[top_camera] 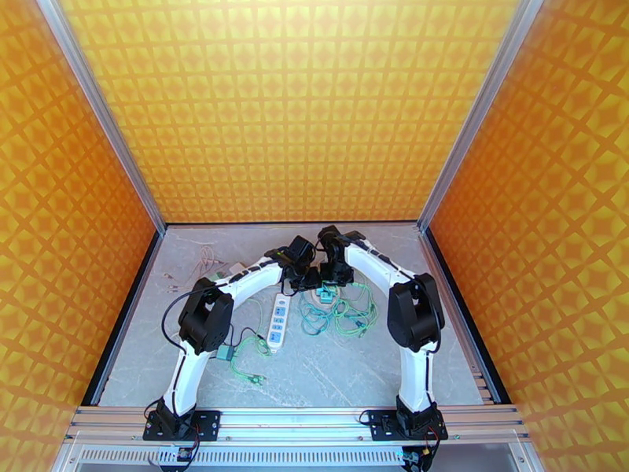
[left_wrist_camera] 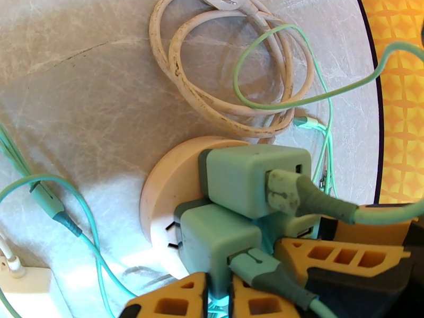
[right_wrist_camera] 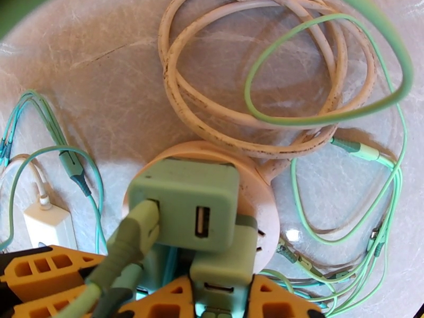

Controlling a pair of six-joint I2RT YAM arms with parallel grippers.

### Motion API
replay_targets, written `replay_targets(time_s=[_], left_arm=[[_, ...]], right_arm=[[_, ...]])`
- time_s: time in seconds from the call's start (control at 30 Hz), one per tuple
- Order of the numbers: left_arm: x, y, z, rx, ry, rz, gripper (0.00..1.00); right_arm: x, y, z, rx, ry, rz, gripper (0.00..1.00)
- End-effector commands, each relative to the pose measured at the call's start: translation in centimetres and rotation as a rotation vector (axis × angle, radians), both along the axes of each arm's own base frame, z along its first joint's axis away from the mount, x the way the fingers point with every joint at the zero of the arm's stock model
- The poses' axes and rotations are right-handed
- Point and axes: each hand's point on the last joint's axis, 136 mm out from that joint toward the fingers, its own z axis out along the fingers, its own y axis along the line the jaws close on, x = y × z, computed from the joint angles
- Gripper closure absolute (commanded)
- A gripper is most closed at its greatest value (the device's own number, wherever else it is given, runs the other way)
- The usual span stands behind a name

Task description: Pull the plug off the socket

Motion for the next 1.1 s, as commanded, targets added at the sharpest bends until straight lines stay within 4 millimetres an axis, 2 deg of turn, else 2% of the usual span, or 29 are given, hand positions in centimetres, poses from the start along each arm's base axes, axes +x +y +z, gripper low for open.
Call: replay_targets(time_s=[0.0,0.17,0.33,0.5,0.6,0.8,0.9,1.07], left_arm=[[-8.5,5.1,-14.6,0.364,0.324,-0.047,0.84],[-8.7,5.4,-14.9,0.370,0.331,-0.049,0.84],[-8.7,5.3,-14.7,0.370,0.326,-0.052,0.84],[-8.2,4.8,-14.1,0.356,0.310,-0.052,0.84],[-7.9,4.7,-13.7,0.352,0.304,-0.052,0.84],[-8.0,4.7,-13.6,0.351,0.303,-0.054,0.84],[-8.0,4.7,-13.6,0.348,0.301,-0.051,0.84],[-8.2,4.8,-13.6,0.348,0.301,-0.048,0.84]], right_arm=[[-0.2,4.6,7.1,0.307,-0.065,0.078,0.84],[0.3,2.4,7.3,0.316,-0.067,0.032,0.84],[0.0,2.2,7.0,0.306,-0.063,0.033,0.84],[-0.4,1.8,5.1,0.287,-0.032,0.019,0.80],[-0.5,0.6,4.3,0.222,-0.038,0.002,0.76],[0.0,-1.1,4.7,0.129,-0.072,-0.020,0.73],[0.1,-1.1,4.5,0.131,-0.073,-0.026,0.71],[0.9,-1.2,5.6,0.141,-0.110,-0.045,0.71]])
